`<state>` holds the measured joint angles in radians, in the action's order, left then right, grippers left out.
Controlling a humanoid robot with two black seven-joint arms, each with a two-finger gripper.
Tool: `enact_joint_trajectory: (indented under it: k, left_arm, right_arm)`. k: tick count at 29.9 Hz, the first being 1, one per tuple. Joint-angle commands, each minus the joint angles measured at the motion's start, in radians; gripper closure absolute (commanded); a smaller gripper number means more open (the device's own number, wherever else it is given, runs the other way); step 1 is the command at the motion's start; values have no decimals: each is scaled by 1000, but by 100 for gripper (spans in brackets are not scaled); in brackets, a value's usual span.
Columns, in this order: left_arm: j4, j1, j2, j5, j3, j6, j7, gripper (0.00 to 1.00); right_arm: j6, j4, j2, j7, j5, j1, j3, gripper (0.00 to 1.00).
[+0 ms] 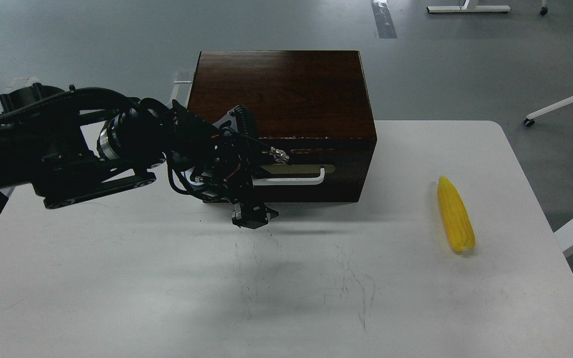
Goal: Put corn in drawer with both arms
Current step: 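Pull the drawer handle toward the robot with the left gripper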
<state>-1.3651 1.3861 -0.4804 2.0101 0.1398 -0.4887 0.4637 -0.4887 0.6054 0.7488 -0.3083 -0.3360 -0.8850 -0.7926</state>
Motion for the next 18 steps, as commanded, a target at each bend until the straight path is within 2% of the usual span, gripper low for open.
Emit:
enact_joint_trajectory:
  k: [1, 4, 18]
  left_arm:
    - [-6, -1, -1, -2, 4, 0, 9, 20]
    - [-11, 2, -1, -1, 4, 0, 25, 20]
    - [-39, 16, -9, -2, 3, 0, 25, 20]
  right_arm:
    - [0, -4, 0, 0, 0, -11, 1, 0]
    - [0, -4, 0, 0, 0, -11, 1, 0]
    - [0, -6, 1, 0, 0, -11, 1, 0]
